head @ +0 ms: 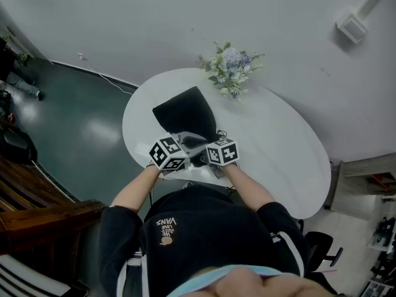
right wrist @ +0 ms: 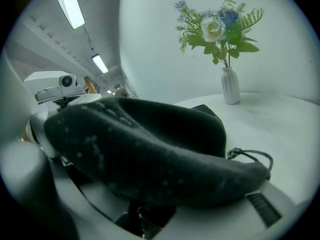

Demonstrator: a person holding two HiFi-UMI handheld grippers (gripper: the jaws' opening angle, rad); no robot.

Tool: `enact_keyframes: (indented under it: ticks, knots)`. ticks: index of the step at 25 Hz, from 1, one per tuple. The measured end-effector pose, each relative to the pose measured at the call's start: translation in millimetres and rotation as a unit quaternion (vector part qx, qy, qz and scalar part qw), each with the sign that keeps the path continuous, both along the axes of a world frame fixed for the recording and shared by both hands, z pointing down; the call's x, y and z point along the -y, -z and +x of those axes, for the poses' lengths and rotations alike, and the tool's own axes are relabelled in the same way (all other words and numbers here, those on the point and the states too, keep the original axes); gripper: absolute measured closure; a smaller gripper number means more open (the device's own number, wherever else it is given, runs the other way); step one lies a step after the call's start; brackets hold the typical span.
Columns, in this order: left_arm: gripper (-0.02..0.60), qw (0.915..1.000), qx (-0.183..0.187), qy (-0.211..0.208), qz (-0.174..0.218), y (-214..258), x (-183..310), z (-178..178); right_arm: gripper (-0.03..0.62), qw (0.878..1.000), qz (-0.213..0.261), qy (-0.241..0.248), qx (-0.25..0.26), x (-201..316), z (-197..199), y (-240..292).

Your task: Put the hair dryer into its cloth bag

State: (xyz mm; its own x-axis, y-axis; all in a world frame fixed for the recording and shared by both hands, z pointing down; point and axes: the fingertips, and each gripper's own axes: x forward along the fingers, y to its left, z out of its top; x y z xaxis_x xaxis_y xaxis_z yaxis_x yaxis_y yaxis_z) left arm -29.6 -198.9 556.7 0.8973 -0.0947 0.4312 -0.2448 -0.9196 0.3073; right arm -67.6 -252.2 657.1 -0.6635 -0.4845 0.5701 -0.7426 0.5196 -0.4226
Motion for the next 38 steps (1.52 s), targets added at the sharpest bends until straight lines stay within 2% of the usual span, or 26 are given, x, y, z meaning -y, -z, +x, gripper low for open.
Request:
enact_keyframes:
  ticks: [7,11,25,29,32,38]
  knots:
    - [0.548,0.9998,-0.003,0.018,-0.004,-6,9,-17,0.413,1.000,0.017,0.011,-0.006,13,-9,-3]
    - [0.548,0.9997,0.013,0.020,0.000,-15,11,-25,0.414,1.000,0.022,0.017,-0.006,19,-12,-3]
    - [0.548,0.9989,0.016,0.043,-0.011,-30,22,-36,0.414,0.998,0.045,0.041,-0.020,39,-18,-9]
    - [0.548,0.9986,0.014,0.049,-0.016,-33,25,-41,0.414,0.998,0.053,0.037,-0.025,45,-22,-13]
    - [0.548,0.9983,0.008,0.053,-0.024,-34,27,-43,0.437,0.999,0.048,0.023,-0.012,49,-23,-15]
    - [0.548,0.9979,-0.001,0.056,-0.032,-37,28,-44,0.437,0.998,0.058,0.011,-0.003,52,-23,-13]
